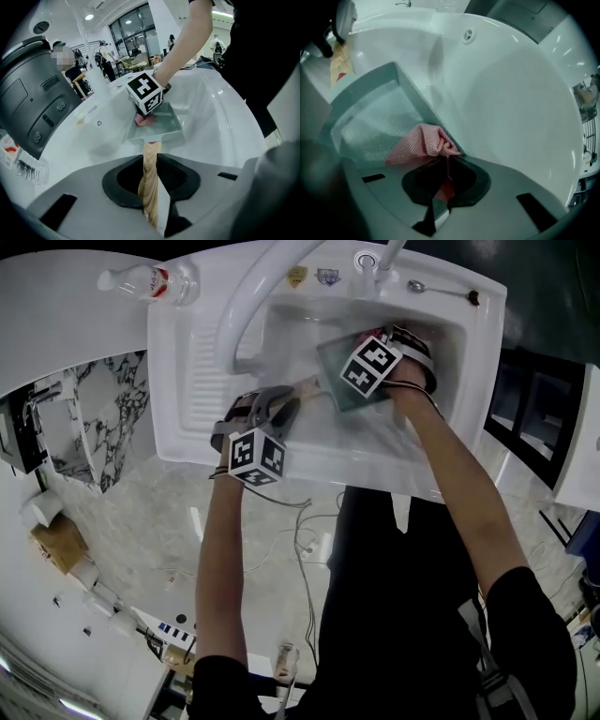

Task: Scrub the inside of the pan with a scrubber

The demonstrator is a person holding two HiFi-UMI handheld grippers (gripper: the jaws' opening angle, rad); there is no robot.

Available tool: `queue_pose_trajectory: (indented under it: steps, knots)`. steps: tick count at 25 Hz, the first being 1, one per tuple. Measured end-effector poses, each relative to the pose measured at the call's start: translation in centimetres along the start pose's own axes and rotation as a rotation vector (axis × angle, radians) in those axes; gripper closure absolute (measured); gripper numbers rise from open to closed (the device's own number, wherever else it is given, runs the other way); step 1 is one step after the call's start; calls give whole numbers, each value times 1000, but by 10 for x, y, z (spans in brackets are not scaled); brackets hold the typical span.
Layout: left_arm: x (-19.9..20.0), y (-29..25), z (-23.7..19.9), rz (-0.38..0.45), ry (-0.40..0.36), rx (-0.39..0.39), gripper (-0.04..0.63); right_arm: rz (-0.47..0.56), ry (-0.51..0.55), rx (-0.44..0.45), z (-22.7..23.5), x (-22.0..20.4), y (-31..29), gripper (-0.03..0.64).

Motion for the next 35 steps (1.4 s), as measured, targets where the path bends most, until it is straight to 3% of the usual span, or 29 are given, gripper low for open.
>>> queue_pose_trajectory:
  steps: [3, 10, 14, 17, 19, 25, 32, 35]
  knots:
    - [0, 0, 0, 1, -1, 0, 495, 46, -93, 69, -4, 8, 5, 581]
    - [-2, 1, 0, -2, 1, -1, 495, 273, -394, 312, -20, 31, 23, 581]
    - [-1, 1, 0, -2, -2, 1, 495, 402, -496, 546, -35, 47, 32, 581]
    - [0, 0, 0, -3, 2, 2, 495, 424, -549, 700, -39, 59, 34, 580]
    - [0, -1, 0, -4, 6, 3, 495, 374, -517, 758, -40, 60, 35, 581]
    - [-1, 0, 1, -5, 9, 4, 495, 195, -231, 966, -67, 43, 46, 581]
    - [-1, 0, 0, -6, 8, 5, 495, 104, 64, 975, -96, 28, 59, 581]
    - [0, -1, 1, -5, 8, 5, 495, 84, 108, 980, -100, 22, 60, 581]
Point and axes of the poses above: the fingertips, and each gripper's own axes: y backward along the fingers, z to its right, x out of its top, the point moved 7 cm from there along y, backward along the fingers, and after that the axes turned 5 degrees about -z, right-handed, at the moved point
